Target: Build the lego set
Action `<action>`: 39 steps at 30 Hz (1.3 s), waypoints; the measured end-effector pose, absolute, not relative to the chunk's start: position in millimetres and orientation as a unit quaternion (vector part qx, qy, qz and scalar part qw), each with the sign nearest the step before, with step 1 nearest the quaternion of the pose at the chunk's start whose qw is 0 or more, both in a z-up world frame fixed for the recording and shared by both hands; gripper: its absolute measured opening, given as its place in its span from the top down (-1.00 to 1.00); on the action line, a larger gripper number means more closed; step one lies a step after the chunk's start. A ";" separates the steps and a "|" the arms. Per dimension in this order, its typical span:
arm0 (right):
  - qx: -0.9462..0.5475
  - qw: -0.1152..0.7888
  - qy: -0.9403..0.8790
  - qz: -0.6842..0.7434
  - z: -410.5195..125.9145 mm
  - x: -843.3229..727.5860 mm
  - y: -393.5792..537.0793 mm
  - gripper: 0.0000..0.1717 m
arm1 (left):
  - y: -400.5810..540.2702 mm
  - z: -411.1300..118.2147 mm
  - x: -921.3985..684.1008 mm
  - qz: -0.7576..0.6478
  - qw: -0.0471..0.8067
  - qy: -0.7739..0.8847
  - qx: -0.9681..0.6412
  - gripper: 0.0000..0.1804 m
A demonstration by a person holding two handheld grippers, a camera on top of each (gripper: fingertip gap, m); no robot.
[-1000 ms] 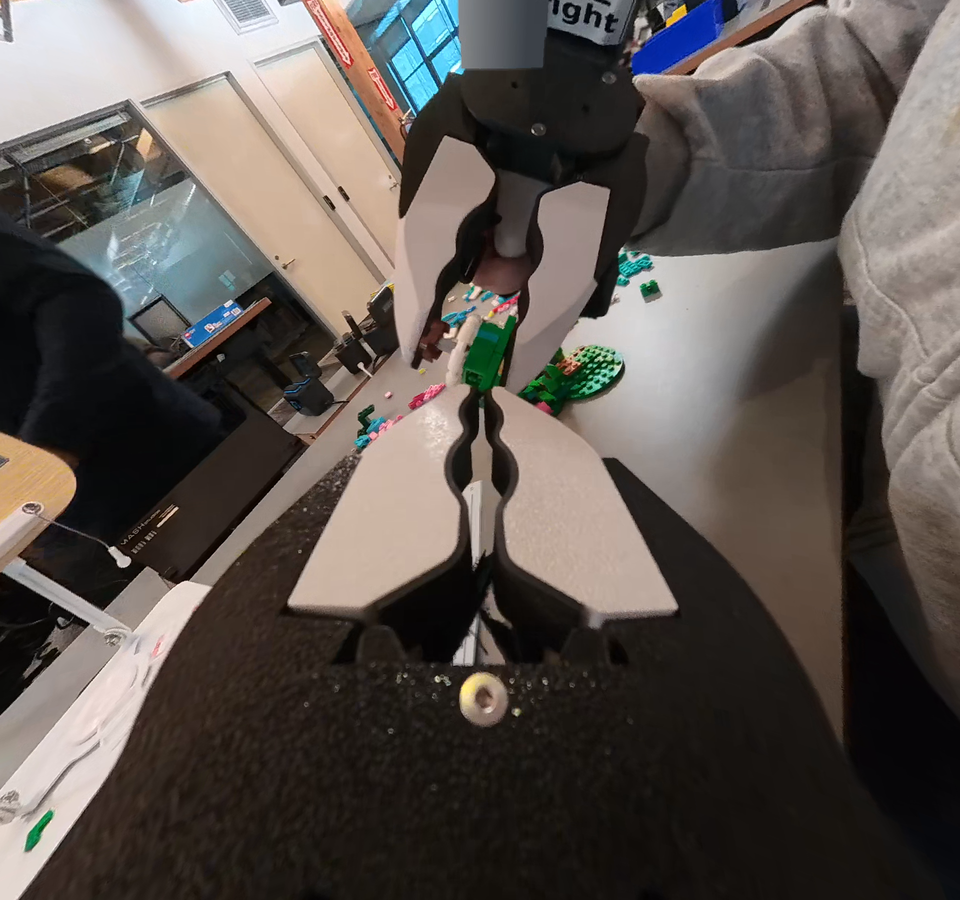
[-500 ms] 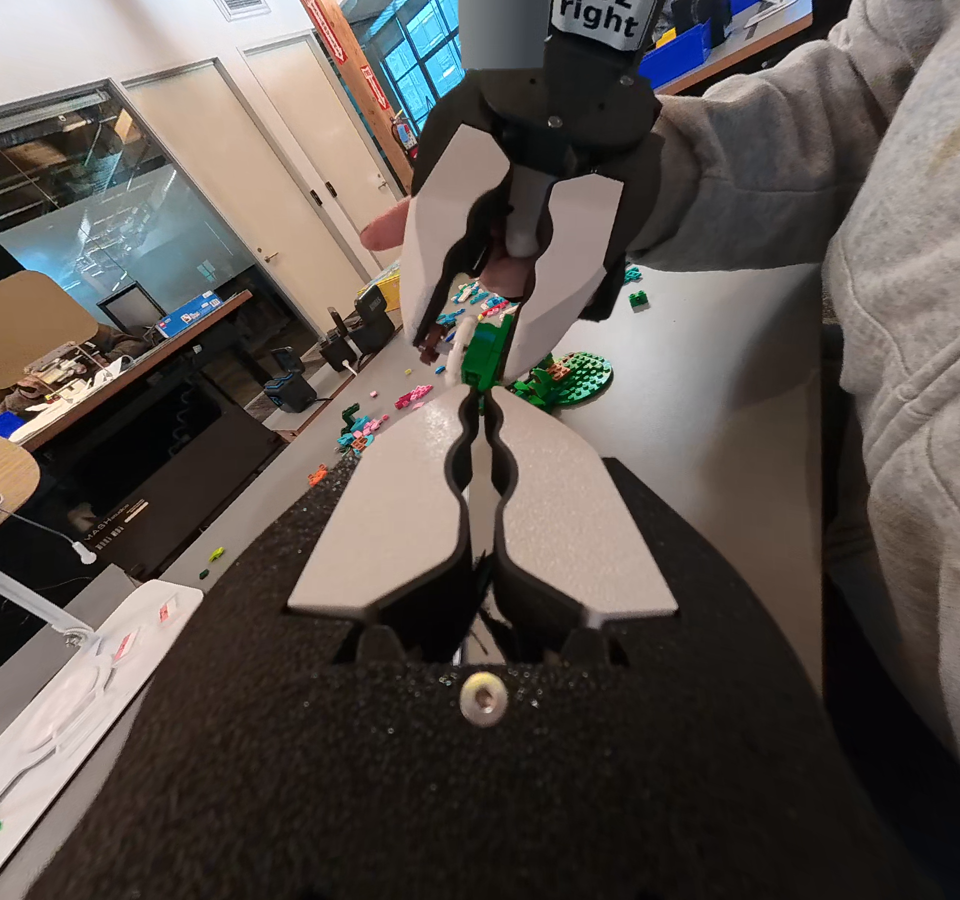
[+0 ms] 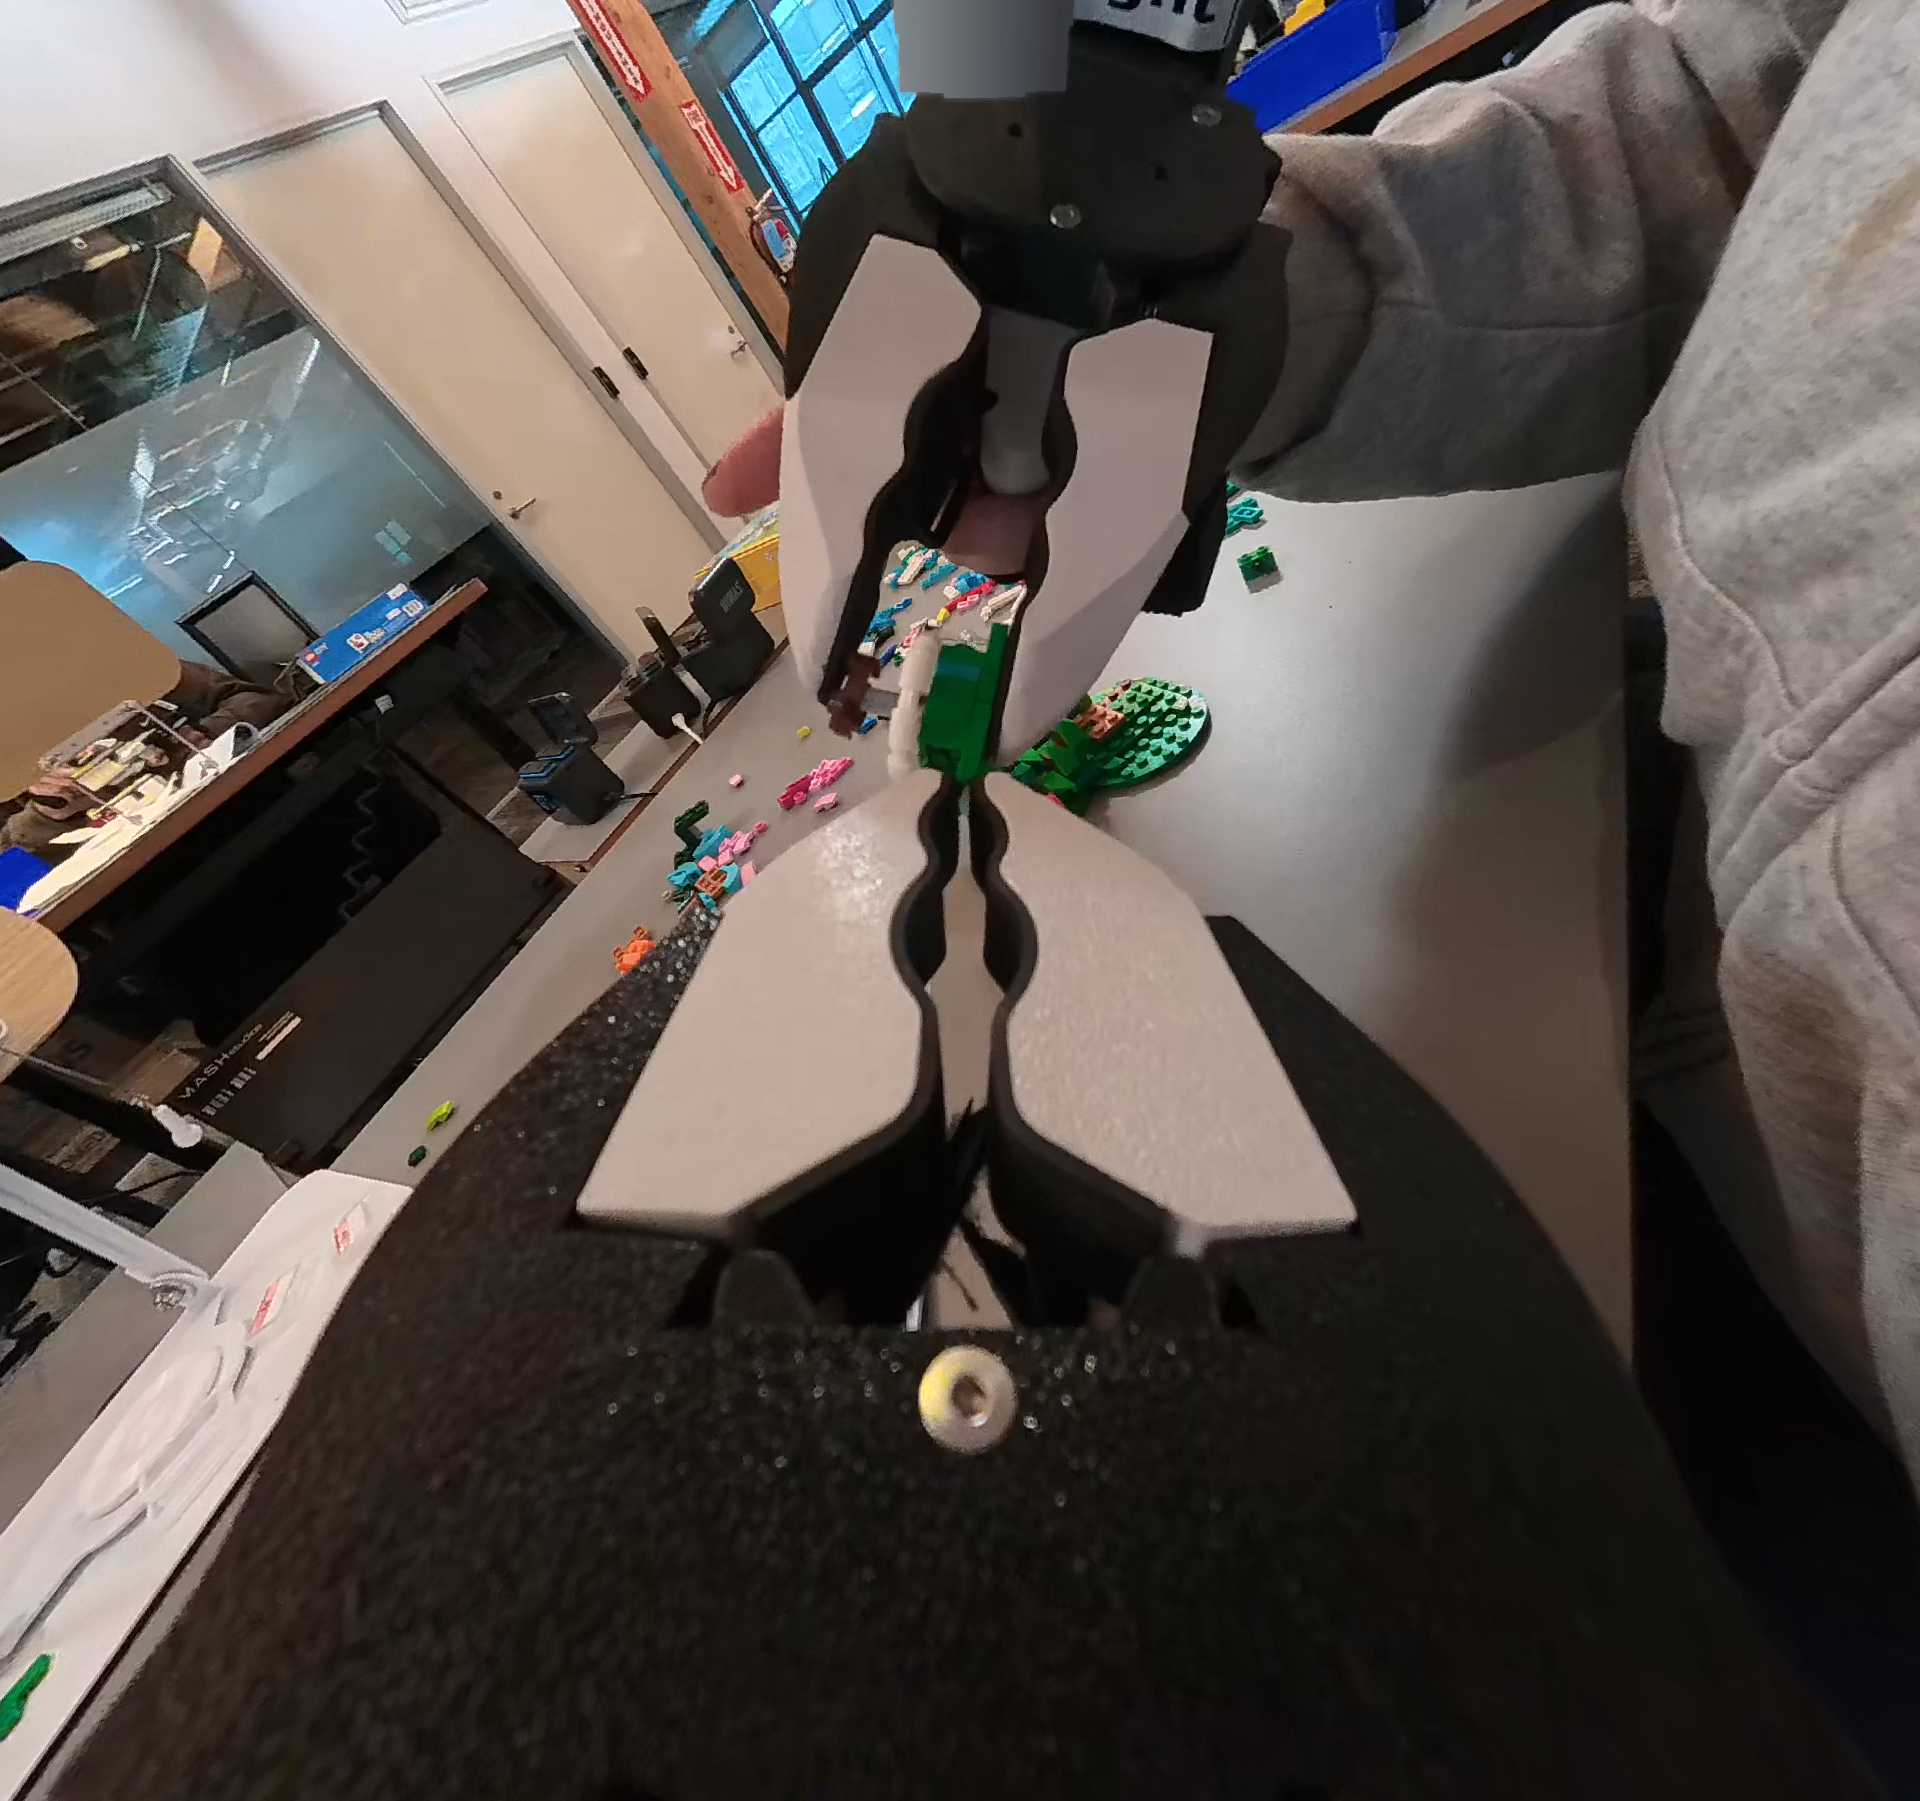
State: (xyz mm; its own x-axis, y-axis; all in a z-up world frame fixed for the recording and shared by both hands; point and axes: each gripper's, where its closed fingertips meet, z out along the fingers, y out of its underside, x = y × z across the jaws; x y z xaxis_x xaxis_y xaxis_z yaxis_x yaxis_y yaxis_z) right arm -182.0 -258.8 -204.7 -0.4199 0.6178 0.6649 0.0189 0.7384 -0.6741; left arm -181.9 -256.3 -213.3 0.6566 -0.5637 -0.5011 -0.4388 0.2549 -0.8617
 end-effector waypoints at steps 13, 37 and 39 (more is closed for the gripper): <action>-0.227 0.428 -0.755 0.441 -192.3 -169.3 -276.5 0.53 | -276.0 -200.1 -162.8 -0.116 0.708 0.426 -0.551 0.98; -0.183 0.543 -0.760 0.308 -191.9 -161.5 -269.0 0.68 | -276.0 -198.8 -166.0 -0.085 0.707 0.426 -0.559 0.98; -0.184 0.541 -0.761 0.306 -192.7 -161.5 -268.9 0.70 | -276.7 -198.7 -165.3 -0.080 0.706 0.429 -0.558 0.98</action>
